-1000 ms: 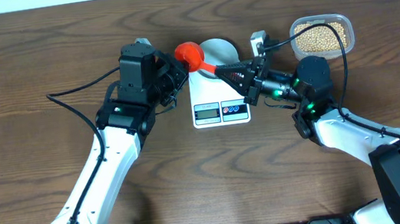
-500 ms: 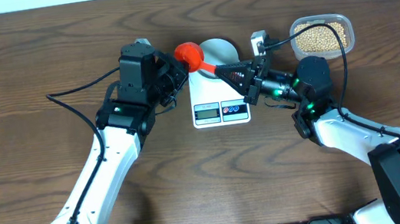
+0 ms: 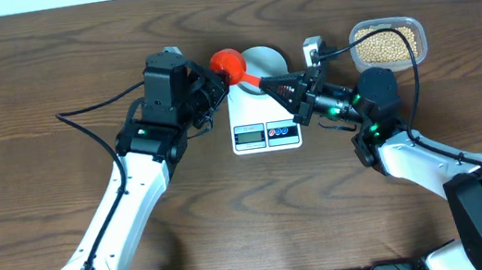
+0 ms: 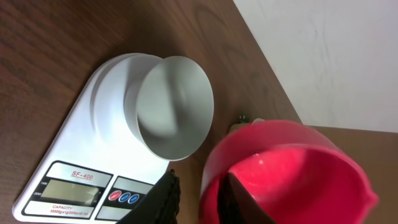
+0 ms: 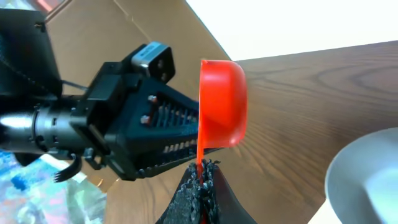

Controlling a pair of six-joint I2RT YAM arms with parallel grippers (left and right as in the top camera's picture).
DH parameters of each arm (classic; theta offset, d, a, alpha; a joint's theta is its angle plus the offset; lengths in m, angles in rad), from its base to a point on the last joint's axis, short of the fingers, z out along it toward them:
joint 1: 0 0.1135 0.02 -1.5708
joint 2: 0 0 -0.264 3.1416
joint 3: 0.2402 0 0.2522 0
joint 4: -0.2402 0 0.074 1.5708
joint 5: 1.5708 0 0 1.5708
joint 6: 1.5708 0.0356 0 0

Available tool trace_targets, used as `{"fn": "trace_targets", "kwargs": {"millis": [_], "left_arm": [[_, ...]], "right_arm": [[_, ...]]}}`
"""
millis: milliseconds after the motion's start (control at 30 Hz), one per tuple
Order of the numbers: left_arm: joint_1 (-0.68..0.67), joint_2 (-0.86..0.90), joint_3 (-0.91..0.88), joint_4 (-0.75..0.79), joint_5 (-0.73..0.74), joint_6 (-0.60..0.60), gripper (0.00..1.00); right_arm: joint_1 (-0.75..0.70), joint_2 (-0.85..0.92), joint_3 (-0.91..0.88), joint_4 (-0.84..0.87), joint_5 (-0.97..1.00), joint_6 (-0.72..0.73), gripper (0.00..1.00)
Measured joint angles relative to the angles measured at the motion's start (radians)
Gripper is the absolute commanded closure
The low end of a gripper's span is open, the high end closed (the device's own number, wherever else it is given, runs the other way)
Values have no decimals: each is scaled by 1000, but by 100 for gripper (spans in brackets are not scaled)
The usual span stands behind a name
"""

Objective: Scoop item into bowl and weigh 50g on scale
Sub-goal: 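Close the right gripper on the scoop handle, then release the scoop from the left gripper, carry it right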

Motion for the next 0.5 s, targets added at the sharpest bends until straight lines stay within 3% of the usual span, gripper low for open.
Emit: {"fn": "trace_targets", "kwargs": {"millis": [267, 500], "left_arm": [[0, 0, 0, 5, 0, 15, 76], [0, -28, 0, 35, 3, 148, 76]], "right_arm": [[0, 0, 0, -21, 58, -52, 99], [0, 0, 0, -24, 119, -137, 99]]}}
